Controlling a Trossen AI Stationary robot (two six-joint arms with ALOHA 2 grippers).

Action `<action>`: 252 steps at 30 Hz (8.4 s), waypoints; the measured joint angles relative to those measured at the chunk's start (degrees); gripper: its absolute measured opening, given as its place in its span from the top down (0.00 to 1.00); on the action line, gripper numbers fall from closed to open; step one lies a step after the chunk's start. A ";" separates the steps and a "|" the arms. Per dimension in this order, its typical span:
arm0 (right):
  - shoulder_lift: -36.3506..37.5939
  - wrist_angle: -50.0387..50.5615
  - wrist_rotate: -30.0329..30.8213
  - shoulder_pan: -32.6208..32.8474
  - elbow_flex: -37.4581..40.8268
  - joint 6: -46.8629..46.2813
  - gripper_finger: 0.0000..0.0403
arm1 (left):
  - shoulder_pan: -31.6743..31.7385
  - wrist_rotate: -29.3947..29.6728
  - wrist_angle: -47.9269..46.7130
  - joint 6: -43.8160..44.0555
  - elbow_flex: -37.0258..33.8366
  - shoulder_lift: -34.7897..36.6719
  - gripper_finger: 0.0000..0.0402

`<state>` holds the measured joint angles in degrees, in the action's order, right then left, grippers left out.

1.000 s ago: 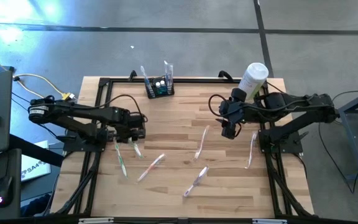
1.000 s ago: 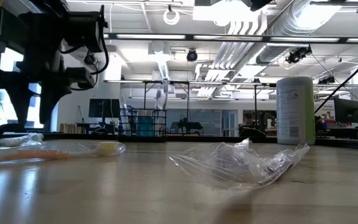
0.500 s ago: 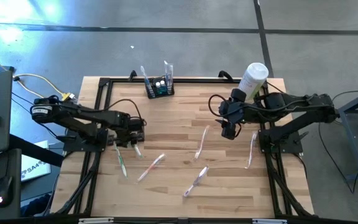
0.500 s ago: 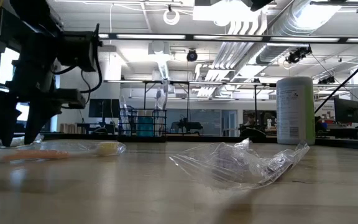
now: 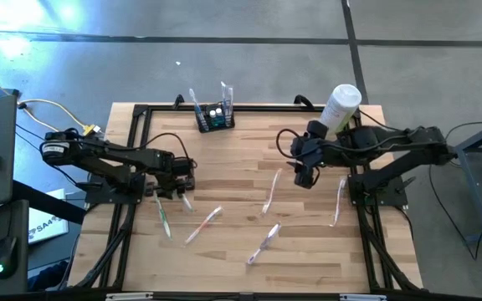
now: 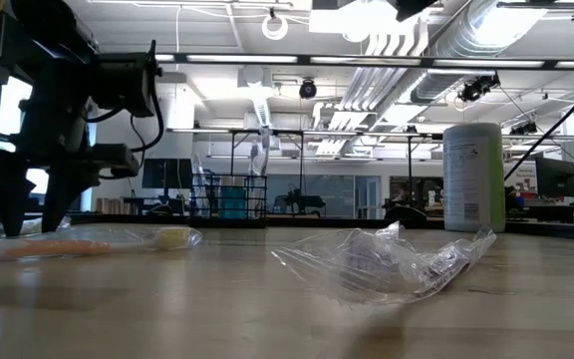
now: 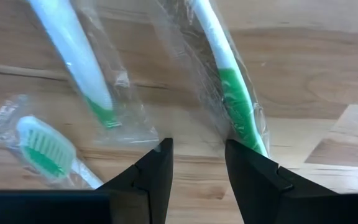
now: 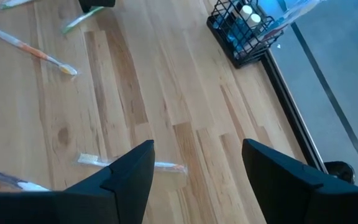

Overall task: Pick & Place toothbrushing station
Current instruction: Put the right green toothbrush into the black wire organizer, then put the top green toothbrush into the black wire organizer

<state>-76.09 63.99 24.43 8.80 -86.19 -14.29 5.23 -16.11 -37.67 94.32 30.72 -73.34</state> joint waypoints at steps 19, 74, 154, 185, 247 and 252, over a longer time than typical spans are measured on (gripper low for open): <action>0.07 -0.26 -0.61 -0.35 0.00 0.86 0.41 | -0.02 1.34 1.19 0.40 2.73 -0.09 0.64; 0.04 -1.96 -0.63 -0.33 0.00 0.64 0.41 | 0.00 8.98 6.64 -12.30 2.43 2.25 1.00; -2.19 -0.78 -11.41 -14.19 -0.04 7.61 0.41 | 37.62 25.62 70.34 -75.42 -4.81 5.20 1.00; -4.07 -9.21 -15.87 -18.01 0.00 10.31 0.41 | 37.51 23.07 74.70 -80.43 -7.61 -4.43 1.00; -5.07 -9.98 -18.43 -19.83 0.00 11.37 0.41 | 37.50 22.66 77.81 -82.59 -6.41 -8.13 0.72; -5.07 -8.64 -18.69 -19.83 0.00 11.37 0.41 | 37.51 22.18 79.78 -84.01 -6.62 -6.13 0.71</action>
<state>-81.17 55.34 5.74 -11.03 -86.19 -2.92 42.74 6.07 42.11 10.31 24.10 -79.48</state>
